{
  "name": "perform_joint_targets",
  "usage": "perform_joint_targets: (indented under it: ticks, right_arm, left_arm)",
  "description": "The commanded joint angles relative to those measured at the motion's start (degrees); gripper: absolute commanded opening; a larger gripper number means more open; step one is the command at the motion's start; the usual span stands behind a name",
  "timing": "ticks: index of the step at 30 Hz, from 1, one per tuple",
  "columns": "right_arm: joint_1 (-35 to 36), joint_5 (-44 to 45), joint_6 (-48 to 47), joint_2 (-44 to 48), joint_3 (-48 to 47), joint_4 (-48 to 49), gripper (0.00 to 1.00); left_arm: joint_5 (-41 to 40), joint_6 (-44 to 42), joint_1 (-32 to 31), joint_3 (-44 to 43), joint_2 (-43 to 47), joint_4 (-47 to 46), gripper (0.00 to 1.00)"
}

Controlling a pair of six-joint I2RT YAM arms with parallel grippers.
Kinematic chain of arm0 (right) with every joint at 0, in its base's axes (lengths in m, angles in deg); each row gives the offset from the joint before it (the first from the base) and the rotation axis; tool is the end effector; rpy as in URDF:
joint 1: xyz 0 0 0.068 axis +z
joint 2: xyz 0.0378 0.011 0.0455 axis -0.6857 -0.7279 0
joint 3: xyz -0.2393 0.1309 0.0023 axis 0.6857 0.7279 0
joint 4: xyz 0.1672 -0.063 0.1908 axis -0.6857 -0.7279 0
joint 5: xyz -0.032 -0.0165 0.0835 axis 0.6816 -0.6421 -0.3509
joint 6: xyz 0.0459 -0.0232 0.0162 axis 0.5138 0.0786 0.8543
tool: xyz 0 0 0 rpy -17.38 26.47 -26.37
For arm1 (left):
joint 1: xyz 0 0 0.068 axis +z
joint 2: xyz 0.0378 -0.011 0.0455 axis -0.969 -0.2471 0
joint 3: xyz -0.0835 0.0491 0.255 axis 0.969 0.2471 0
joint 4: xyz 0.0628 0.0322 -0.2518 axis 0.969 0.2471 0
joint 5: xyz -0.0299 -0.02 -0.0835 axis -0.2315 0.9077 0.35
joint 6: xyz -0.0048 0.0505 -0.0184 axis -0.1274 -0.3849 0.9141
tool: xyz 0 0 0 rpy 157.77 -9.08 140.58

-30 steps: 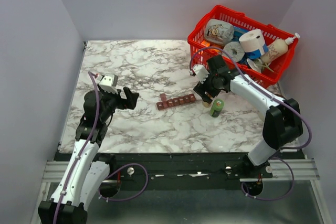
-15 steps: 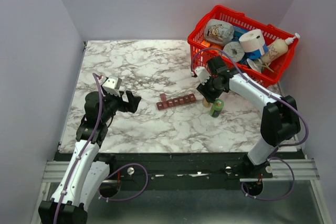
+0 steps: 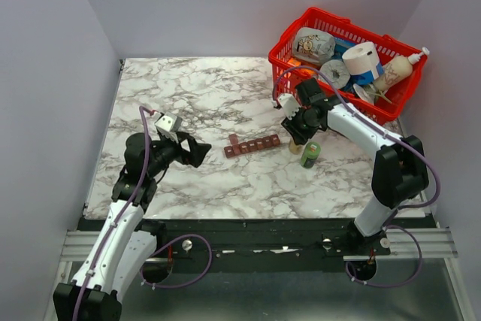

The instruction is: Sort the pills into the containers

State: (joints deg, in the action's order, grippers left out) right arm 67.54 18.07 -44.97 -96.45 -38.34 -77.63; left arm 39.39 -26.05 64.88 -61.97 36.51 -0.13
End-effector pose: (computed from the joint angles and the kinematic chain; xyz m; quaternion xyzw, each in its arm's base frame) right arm 0.3131 0.1451 0.2362 -0.4430 0.8711 0.0447 0.2070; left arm 0.1624 -0.0473 0.2777 0.1464 0.7553 -0.2911 0.5687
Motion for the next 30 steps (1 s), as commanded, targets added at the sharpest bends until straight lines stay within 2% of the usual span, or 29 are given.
perform_joint_targets:
  ticks: [1, 3, 6, 11, 12, 15, 20, 24, 30]
  right_arm:
    - [-0.2, -2.6, -0.4, 1.1, -1.7, -1.2, 0.28]
    - [-0.2, -4.5, -1.6, 2.5, -2.0, -1.9, 0.16]
    - [-0.2, -10.0, -3.7, 5.6, -2.8, -3.4, 0.10]
    - [-0.2, -26.4, -9.2, 11.4, -5.7, -10.6, 0.08]
    - [0.0, -32.5, -9.8, 12.4, -6.1, -11.5, 0.08]
    - [0.5, -41.5, -10.6, 15.6, -6.0, -13.3, 0.08]
    - [2.2, -45.8, -5.9, 19.5, -4.3, -8.3, 0.07]
    - [3.3, -46.0, -3.1, 20.4, -3.5, -4.7, 0.07]
    - [6.2, -43.6, -2.3, 20.5, -1.3, -2.4, 0.06]
  left_arm:
    - [5.0, -0.8, -1.5, 1.5, 0.3, -4.3, 0.98]
    - [6.3, -1.1, -3.4, 2.9, 0.9, -6.4, 0.98]
    - [6.5, -4.5, -7.9, 4.9, 2.7, -9.7, 0.98]
    - [1.7, -14.7, -18.6, 6.5, 2.9, -15.5, 0.99]
    - [0.4, -16.2, -20.5, 6.5, 1.7, -16.5, 0.99]
    - [-5.3, -21.8, -27.1, 5.3, -2.3, -19.5, 0.99]
    - [-12.5, -25.4, -35.3, 1.7, -10.9, -24.9, 0.99]
    - [-15.8, -25.8, -39.5, -1.3, -17.3, -27.8, 0.99]
    - [-19.9, -25.7, -43.4, -3.8, -21.5, -28.4, 0.99]
